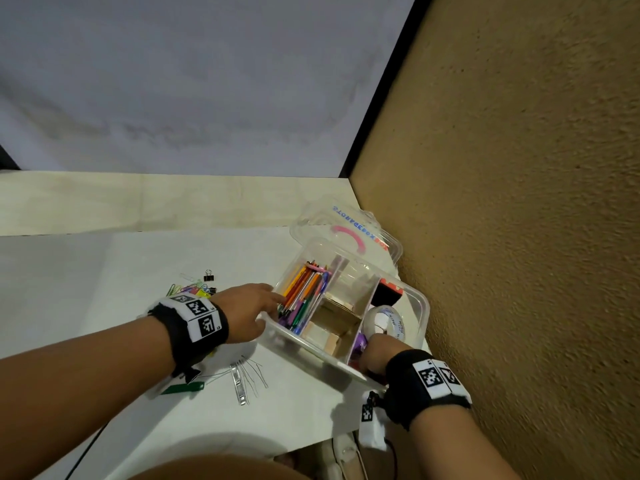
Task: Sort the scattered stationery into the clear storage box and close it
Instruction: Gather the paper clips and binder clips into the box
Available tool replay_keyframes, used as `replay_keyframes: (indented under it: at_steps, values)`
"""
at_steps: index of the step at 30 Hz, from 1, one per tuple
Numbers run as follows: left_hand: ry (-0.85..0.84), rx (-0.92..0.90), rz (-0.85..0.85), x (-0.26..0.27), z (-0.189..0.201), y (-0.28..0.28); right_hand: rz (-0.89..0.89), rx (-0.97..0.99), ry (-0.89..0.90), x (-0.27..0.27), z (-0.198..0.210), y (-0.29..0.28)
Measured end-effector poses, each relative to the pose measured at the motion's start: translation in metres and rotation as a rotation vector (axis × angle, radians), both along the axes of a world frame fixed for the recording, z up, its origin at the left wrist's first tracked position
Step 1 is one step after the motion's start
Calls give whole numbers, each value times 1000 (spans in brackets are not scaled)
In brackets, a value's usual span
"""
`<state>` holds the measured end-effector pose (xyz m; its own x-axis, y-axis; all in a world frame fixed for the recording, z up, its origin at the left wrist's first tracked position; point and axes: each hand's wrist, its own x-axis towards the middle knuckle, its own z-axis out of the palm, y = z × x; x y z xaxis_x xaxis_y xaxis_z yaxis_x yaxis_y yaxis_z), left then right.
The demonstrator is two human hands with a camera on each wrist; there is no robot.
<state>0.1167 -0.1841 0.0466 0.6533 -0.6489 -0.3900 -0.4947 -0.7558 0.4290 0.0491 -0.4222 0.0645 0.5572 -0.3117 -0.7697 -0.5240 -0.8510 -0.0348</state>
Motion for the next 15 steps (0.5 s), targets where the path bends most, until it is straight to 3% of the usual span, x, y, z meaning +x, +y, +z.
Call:
replay_keyframes:
  at_steps: [11, 15]
  values:
    - [3, -20, -28, -2, -7, 9, 100, -157, -44, 4, -1, 0]
    - [-2, -12, -47, -5, -6, 19, 119, -119, 14, 9, 1, 2]
